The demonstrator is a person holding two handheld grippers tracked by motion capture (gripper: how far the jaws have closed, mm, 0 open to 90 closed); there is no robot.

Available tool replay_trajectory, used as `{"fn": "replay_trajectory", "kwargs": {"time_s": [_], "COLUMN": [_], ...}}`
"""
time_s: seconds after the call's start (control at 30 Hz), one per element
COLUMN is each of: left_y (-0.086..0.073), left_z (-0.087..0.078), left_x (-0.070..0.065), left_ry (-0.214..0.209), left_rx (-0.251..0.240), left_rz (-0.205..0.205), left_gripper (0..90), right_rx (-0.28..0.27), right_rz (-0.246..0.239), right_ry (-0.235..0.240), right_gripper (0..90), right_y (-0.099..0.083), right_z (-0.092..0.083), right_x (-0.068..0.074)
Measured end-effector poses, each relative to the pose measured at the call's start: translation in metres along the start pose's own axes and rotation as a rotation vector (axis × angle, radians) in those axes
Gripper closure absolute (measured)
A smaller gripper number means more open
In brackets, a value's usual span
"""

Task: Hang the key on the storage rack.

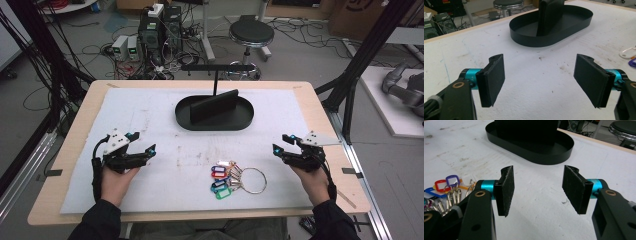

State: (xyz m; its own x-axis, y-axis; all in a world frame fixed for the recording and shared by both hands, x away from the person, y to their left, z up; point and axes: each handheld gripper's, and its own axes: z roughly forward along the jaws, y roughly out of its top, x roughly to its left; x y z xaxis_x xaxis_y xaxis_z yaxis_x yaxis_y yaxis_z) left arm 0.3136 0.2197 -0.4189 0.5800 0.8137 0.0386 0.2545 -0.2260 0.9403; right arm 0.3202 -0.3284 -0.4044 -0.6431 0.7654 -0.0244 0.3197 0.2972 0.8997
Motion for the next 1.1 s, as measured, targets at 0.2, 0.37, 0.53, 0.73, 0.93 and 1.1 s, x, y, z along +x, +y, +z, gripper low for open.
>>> {"fn": "replay_trajectory", "kwargs": {"time_s": [0.2,0.37,0.53,0.73,0.93,1.1], "left_y": [0.001,0.001,0.001,0.000,0.000,-0.001], "left_z": [0.000,0.001,0.000,-0.002,-0.001,-0.001], "left_x": [0.001,-0.001,-0.002,-0.002,-0.002,-0.003], "left_ry": [0.010,0.004,0.007,0.009,0.006,0.007], "left_rx": [-0.006,-0.002,-0.005,-0.005,-0.001,-0.001], "left_rz": [-0.007,0.000,-0.001,0.001,0.002,0.002], "left_gripper": [25.0,25.0,25.0,25.0,25.0,25.0], "right_rx": [0.020,0.088,0.103,0.178,0.250,0.310], "right_rz": [0.024,0.022,0.005,-0.014,-0.031,-0.039], "right_ry": [0.010,0.023,0.018,0.038,0.070,0.093], "right_gripper": [46.9,49.4,54.6,58.2,67.4,70.5], "right_y": [0.000,-0.004,-0.013,-0.019,-0.027,-0.031], "right_z": [-0.001,0.000,0.003,0.014,0.025,0.033], "right_x": [0.010,0.025,0.038,0.043,0.046,0.047]}}
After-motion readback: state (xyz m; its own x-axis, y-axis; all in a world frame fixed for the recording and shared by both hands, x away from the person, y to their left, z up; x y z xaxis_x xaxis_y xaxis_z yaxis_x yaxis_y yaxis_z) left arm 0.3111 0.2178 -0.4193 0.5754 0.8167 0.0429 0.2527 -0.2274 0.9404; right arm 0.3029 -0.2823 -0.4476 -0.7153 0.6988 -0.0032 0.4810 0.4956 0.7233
